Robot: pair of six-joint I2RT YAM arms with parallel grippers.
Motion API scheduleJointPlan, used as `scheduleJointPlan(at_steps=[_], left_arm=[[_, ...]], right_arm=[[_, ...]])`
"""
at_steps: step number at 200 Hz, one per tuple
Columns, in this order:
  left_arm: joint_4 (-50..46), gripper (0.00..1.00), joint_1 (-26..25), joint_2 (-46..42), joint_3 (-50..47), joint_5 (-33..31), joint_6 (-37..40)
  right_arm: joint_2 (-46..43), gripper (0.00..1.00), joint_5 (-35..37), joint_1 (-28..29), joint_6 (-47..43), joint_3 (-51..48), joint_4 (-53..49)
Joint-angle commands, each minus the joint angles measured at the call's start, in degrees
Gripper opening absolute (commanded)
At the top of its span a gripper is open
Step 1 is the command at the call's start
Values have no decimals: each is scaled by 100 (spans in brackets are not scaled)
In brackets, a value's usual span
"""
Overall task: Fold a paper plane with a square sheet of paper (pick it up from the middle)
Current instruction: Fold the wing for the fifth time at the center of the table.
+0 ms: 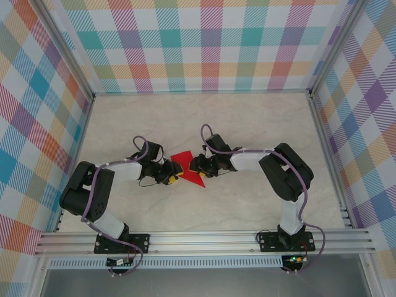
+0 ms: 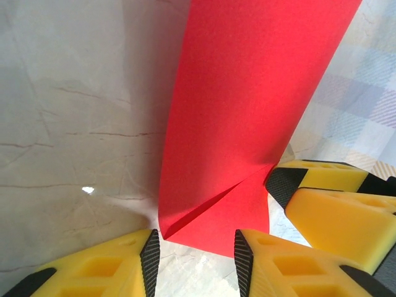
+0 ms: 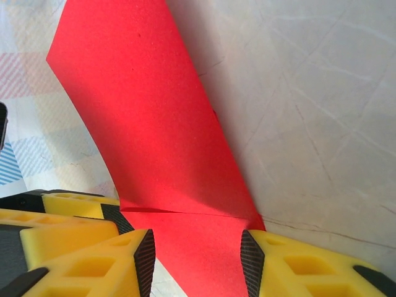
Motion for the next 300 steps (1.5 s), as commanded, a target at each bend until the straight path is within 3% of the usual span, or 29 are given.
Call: scheduleJointPlan(at_steps=[1, 31, 66, 121, 169, 216, 242, 300], left_arm=[[119, 39, -84, 118, 108, 87, -25], [320, 37, -84, 183, 127, 194, -126], [493, 24, -84, 186, 187, 285, -193], [393, 6, -93, 84, 184, 233, -245], [149, 4, -110, -38, 273, 125, -296], [-199, 4, -128, -203, 445, 39, -347], [-314, 3, -128, -238, 512, 29, -368], [-407, 3, -136, -234, 600, 41, -395]], right_arm=[[90, 44, 177, -53, 56, -227, -364], [73, 44, 167, -62, 22, -261, -317], [-69, 46, 25, -65, -301, -391, 51], [-638, 59, 490, -65, -1378, -306, 33], [-1177, 63, 1377, 36, -2835, -663, 355], [-1568, 65, 2047, 567, -4569, -1431, 1417], [-1532, 65, 2301, 982, -5472, -1637, 1899], [-997, 56, 3089, 1631, -6374, -1465, 2317]])
